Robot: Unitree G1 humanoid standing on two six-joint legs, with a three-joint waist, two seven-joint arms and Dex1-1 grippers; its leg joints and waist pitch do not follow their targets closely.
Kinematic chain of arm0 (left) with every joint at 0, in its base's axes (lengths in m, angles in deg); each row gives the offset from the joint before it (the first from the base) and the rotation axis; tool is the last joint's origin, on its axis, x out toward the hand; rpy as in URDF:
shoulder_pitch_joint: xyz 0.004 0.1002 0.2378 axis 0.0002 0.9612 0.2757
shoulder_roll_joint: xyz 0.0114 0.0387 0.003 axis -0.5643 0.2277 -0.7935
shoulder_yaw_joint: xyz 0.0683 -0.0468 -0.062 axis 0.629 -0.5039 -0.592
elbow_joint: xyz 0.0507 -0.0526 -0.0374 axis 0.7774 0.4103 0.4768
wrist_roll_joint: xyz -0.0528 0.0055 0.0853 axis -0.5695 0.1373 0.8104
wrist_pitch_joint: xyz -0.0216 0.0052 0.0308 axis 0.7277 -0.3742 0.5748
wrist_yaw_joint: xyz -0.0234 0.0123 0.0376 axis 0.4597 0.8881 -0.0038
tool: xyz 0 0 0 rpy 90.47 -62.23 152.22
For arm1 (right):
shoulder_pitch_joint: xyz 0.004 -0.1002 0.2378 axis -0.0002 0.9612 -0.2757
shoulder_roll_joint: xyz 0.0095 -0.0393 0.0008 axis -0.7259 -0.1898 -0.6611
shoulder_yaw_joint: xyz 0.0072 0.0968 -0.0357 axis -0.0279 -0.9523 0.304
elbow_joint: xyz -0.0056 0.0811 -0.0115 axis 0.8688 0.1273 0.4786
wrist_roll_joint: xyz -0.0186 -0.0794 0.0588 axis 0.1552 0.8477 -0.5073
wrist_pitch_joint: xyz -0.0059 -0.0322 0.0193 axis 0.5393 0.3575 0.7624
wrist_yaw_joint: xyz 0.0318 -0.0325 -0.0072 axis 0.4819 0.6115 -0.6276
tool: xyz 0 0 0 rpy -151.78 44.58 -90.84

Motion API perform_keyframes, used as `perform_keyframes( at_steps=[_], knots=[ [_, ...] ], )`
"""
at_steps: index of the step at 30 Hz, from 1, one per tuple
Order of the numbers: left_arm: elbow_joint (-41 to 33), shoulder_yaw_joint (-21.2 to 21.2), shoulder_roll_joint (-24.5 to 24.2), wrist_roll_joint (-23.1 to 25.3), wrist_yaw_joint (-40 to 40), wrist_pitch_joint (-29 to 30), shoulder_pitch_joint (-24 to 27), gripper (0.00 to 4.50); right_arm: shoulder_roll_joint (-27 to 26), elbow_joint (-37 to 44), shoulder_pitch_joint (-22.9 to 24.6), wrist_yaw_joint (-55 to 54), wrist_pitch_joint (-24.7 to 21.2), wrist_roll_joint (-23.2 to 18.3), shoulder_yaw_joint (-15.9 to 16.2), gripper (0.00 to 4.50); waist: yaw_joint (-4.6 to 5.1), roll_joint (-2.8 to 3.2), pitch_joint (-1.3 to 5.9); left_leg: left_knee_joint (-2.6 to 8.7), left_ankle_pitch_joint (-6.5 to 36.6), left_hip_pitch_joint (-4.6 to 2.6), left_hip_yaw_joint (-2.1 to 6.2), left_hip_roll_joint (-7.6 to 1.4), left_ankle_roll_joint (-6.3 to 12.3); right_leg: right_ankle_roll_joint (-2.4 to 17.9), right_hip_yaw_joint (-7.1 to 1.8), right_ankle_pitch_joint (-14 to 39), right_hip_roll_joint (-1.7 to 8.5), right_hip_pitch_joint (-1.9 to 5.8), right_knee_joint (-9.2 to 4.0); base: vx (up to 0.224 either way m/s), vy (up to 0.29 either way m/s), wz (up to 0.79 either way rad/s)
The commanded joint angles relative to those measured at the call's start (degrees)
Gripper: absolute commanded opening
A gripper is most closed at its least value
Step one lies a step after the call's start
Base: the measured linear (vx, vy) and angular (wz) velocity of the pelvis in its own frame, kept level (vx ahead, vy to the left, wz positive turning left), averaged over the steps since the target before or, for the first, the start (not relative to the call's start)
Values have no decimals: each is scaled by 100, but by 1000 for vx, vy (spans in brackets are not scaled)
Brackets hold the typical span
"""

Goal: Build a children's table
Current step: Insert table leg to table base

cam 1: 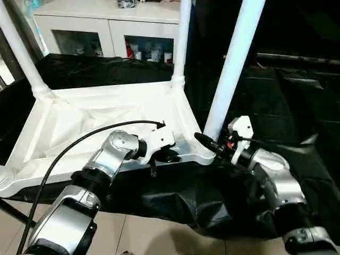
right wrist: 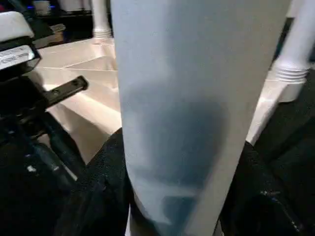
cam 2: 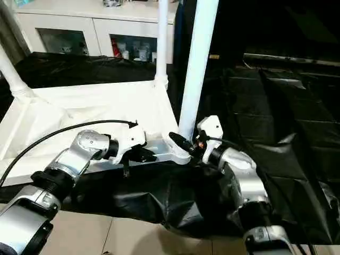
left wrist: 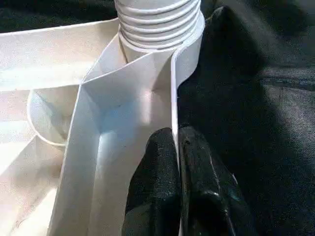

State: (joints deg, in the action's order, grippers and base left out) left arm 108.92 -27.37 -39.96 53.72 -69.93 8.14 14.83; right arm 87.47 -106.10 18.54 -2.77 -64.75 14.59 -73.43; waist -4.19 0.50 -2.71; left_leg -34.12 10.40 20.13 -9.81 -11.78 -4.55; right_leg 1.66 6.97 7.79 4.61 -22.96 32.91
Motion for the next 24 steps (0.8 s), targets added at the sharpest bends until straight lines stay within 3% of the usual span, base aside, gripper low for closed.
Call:
perform_keyframes(
  at_steps=[1, 7, 10, 16, 21, 23, 24],
  knots=[
    [-316, -45, -90, -136, -172, -203, -102, 0, 72, -488, 272, 456, -493, 159, 341, 190, -8, -27, 362, 419, 1664, -15, 50, -124, 387, 607, -252, 2850, 404, 285, -531, 0, 0, 0],
    [-590, 40, -302, -301, -825, -400, 25, 0, 334, -536, 269, 1319, -473, 177, 599, 190, -55, -38, 356, 429, 1617, -10, 39, -156, 426, 705, -269, 2737, 418, 290, -492, 0, 0, 0],
    [-915, 147, -448, -419, -1313, -299, 156, 0, 489, -437, 335, 1807, -577, 194, 802, 190, -71, -37, 333, 443, 1774, -39, 44, -162, 373, 637, -262, 2995, 421, 265, -524, 0, 0, 0],
    [-1115, 167, -505, -451, -1467, -261, 242, 0, 535, -482, 347, 2077, -498, 282, 911, 190, -65, -58, 315, 459, 1971, -64, 59, -159, 277, 525, -254, 3291, 425, 233, -568, 0, 0, 0],
    [-938, 59, -419, -347, -1083, -254, 155, 0, 431, -655, 260, 1845, -376, 310, 814, 190, -50, -81, 314, 458, 2063, -74, 69, -148, 234, 473, -241, 3399, 423, 215, -591, 0, 0, 0],
    [-617, -98, -294, -223, -453, -54, -53, 0, 184, -1080, 14, 956, -125, 320, 460, 190, -20, -91, 304, 443, 2158, -92, 70, -137, 183, 414, -225, 3585, 425, 178, -602, 0, 0, 0],
    [-479, -203, -217, -210, -142, 134, -177, 0, 39, -1346, -149, 345, -36, 313, 231, 190, 11, -85, 277, 405, 2325, -158, 74, -106, 104, 320, -158, 3906, 417, 128, -682, 0, 0, 0]
  ],
)
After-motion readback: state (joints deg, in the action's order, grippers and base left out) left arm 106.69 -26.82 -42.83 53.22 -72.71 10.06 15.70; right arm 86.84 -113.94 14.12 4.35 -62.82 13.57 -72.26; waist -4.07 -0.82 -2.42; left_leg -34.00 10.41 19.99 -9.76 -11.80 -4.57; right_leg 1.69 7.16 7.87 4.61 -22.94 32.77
